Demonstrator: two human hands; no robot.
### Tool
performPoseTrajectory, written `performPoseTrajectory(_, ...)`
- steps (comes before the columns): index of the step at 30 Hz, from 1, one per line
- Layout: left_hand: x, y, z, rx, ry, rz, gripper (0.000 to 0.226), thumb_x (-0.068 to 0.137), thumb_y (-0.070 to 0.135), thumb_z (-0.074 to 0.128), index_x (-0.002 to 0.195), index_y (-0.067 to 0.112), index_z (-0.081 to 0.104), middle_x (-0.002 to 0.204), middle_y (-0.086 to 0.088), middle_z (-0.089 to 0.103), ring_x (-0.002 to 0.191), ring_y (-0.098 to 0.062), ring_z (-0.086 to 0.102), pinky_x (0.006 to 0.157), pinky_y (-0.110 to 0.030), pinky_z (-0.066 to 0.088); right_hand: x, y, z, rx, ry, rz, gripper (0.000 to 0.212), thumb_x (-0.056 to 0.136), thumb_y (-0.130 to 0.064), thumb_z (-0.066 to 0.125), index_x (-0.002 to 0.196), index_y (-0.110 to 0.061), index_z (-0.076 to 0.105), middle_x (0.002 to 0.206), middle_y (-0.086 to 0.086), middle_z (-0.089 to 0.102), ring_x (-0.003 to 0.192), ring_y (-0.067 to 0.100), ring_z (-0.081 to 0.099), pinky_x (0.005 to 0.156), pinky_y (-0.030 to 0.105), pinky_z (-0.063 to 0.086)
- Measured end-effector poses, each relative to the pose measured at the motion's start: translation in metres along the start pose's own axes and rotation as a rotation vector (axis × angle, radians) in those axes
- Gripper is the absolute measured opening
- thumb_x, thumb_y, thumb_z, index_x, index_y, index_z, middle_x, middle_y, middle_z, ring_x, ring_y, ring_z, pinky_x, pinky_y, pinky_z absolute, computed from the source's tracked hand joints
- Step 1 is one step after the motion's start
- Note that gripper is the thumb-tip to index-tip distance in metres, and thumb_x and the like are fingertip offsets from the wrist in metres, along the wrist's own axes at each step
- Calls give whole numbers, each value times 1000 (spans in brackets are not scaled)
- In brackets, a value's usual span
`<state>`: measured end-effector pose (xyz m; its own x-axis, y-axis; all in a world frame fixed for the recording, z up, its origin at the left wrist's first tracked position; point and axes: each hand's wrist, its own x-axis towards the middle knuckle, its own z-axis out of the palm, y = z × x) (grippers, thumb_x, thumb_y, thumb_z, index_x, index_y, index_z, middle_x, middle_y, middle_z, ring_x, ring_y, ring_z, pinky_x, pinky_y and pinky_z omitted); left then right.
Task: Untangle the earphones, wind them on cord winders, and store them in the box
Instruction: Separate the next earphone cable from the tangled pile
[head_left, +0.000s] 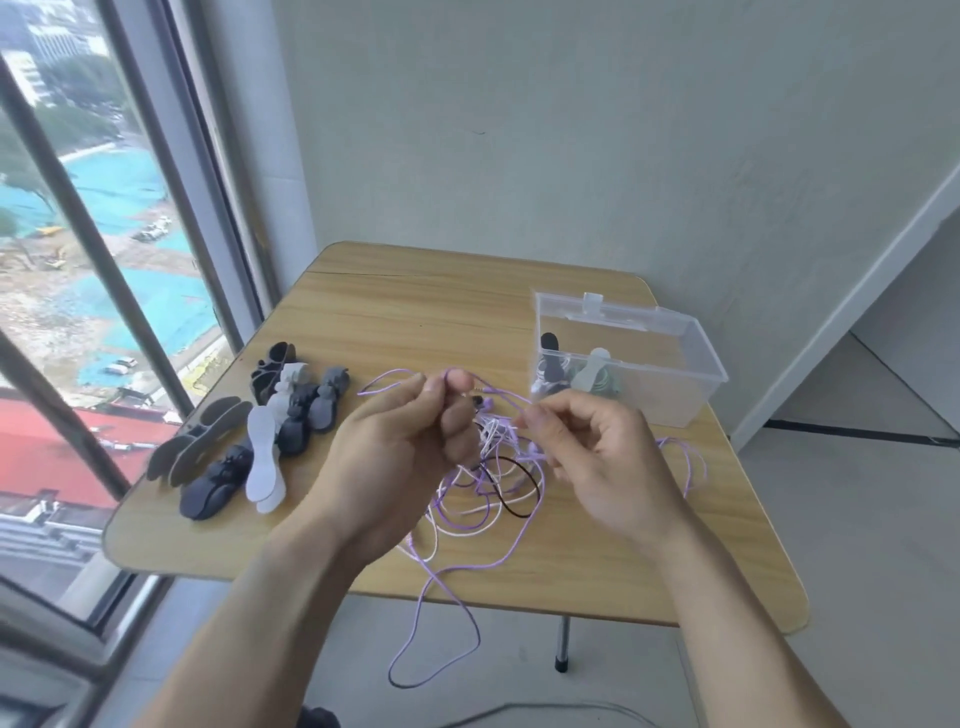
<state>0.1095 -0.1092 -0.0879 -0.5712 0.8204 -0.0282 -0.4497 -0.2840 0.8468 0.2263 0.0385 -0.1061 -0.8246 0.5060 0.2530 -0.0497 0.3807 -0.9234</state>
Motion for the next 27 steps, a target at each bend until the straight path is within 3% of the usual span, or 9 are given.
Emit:
performPoseTrajectory(3,3,7,-4,-31,30,40,31,104,24,38,95,8,63,70,0,56,62,-15,54,61,-23,47,2,4,4,-54,26,5,16,96,-22,65,86,-15,75,64,1,58,58,10,48,55,27,39)
performPoseTrajectory(5,3,9,-6,-35,39,57,33,102,30,40,95,10,64,70,1,60,64,-14,57,61,-22,48,2,5,9,-67,53,12,16,96,-23,66,84,-17,74,63,1,56,59,11,47,56,29,40)
performPoseTrajectory(8,2,9,-7,-70,73,64,39,102,38,37,96,10,63,68,2,57,61,-14,55,60,-22,47,3,6,15,-104,80,18,17,96,-22,65,83,-13,72,61,4,52,54,9,45,50,14,41)
performPoseTrajectory(11,0,8,-10,-68,90,66,33,106,30,34,100,12,61,70,4,54,62,-12,53,63,-23,44,5,8,16,-143,97,17,18,96,-24,66,82,-13,72,60,6,51,50,8,46,48,12,42)
performPoseTrajectory(13,-1,11,-11,2,74,68,26,105,19,37,106,13,62,79,4,63,71,-12,60,67,-25,43,7,9,17,-168,67,21,18,96,-27,66,81,-17,72,58,2,51,48,10,50,50,22,46)
performPoseTrajectory(17,0,12,-13,19,86,81,20,90,19,55,106,19,68,99,4,72,92,-13,67,80,-29,40,5,8,21,-215,-51,-12,16,94,-37,67,86,-25,74,67,12,63,62,36,62,60,49,52)
performPoseTrajectory(22,-2,11,-7,-26,185,114,17,95,7,53,103,10,68,105,-3,76,96,-15,72,53,-14,45,-2,1,28,-266,-124,-45,19,94,-30,68,84,-18,77,63,3,65,53,12,53,55,30,46)
performPoseTrajectory(25,-4,9,-4,64,218,124,18,99,2,51,98,7,68,103,-4,77,91,-16,72,42,-12,40,-2,1,36,-288,-131,-43,25,95,-31,67,82,-11,76,66,5,68,62,25,61,62,40,51)
performPoseTrajectory(27,-3,4,-5,311,287,214,20,100,-1,49,96,7,67,102,-2,77,91,-14,75,46,-14,44,-2,0,40,-277,-151,-52,20,94,-28,68,82,-14,77,67,1,71,64,21,64,63,39,53)
